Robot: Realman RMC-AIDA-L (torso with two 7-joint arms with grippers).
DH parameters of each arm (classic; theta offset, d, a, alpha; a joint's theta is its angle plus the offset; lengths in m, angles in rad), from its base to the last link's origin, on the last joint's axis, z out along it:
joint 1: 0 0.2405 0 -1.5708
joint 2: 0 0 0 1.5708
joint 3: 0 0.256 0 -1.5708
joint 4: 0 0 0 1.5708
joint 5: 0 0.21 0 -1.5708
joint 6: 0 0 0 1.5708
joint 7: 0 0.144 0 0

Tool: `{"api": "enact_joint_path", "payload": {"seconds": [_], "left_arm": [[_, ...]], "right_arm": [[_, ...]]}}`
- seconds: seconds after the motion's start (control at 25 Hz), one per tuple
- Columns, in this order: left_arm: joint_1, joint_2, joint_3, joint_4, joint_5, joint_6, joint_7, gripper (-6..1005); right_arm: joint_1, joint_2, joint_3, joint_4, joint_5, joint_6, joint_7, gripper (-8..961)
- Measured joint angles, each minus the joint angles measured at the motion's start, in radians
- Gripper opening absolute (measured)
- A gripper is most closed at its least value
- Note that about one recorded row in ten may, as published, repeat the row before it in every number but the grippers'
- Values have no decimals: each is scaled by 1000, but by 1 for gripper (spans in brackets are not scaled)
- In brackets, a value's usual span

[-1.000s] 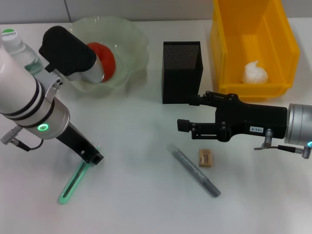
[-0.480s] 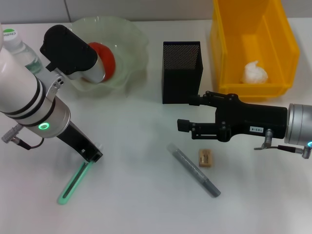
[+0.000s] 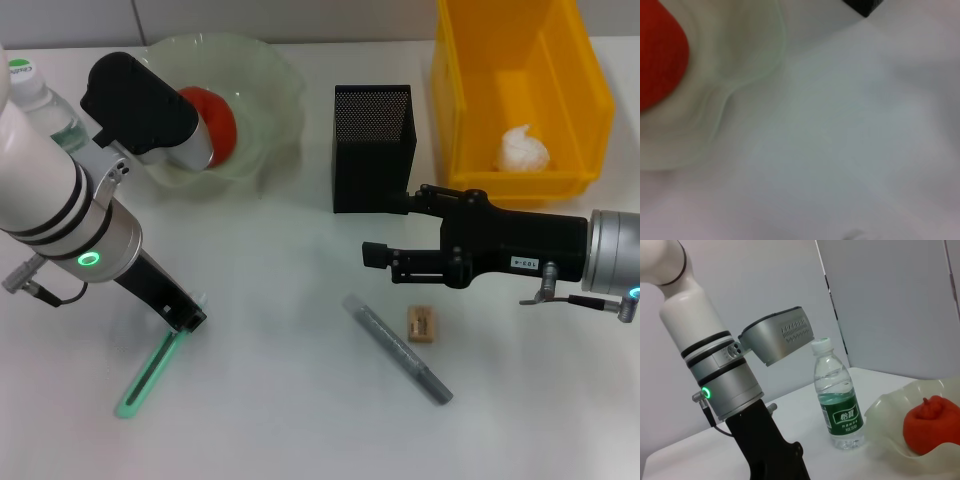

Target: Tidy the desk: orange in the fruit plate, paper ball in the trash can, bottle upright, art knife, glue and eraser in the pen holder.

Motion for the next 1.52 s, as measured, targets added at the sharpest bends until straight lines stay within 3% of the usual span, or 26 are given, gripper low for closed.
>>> {"api": "enact_joint_path", "payload": {"seconds": [0.6, 0.8, 1.16, 1.32, 1.52], "left_arm": [[-2, 0, 0, -10, 1, 0, 4, 306], [-1, 0, 0, -10, 1, -1, 14, 223], [-5, -1, 0, -9, 2, -1, 15, 187], [4, 0, -3, 44, -6, -4, 15, 187], [34, 4, -28, 202, -32, -5, 15, 187]], "right_arm": [[13, 0, 0, 1, 0, 10, 0, 845], [15, 0, 0, 2, 0, 15, 0, 845], [17, 0, 0, 3, 2, 22, 0, 846], [17, 0, 0, 3, 5, 32, 0, 846], [12, 1, 2, 25, 10, 48, -19, 845]]}}
